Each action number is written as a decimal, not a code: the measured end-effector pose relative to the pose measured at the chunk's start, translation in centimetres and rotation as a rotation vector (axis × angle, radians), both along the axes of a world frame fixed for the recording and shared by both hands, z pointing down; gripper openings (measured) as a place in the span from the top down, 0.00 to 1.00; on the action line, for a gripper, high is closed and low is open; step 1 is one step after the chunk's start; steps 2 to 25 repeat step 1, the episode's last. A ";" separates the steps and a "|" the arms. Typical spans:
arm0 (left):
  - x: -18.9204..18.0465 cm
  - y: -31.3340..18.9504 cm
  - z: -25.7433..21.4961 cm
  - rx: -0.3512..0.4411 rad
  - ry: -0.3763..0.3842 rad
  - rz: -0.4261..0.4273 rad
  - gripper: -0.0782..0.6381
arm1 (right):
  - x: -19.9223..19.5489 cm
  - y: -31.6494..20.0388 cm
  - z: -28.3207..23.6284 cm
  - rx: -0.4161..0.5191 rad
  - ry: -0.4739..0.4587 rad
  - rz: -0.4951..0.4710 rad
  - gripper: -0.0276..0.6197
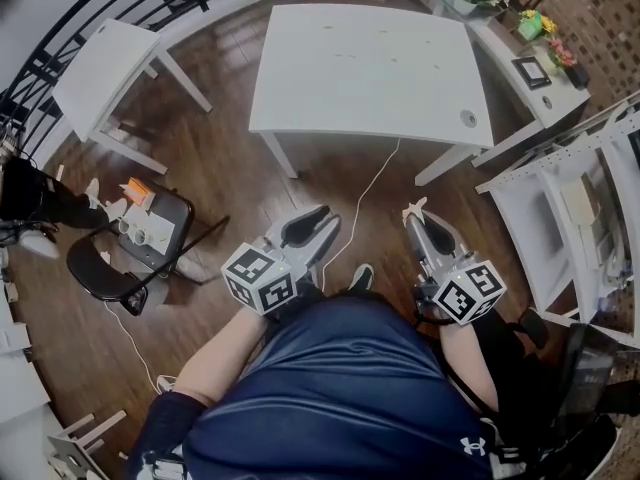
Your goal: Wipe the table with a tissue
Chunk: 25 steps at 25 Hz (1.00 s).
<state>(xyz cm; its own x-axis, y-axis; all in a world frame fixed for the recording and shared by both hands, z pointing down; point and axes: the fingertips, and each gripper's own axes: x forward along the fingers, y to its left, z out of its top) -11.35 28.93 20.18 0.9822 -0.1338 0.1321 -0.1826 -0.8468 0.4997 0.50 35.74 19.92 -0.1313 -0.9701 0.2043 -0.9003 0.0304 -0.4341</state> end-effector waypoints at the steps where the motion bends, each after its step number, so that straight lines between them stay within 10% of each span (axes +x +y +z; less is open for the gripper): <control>1: 0.1 0.0 -0.1 0.005 -0.004 0.000 0.74 | 0.1 -0.2 -0.2 0.001 0.000 -0.004 0.88; 25: 0.1 0.0 -0.1 0.005 -0.004 0.000 0.74 | 0.1 -0.2 -0.2 0.001 0.000 -0.004 0.88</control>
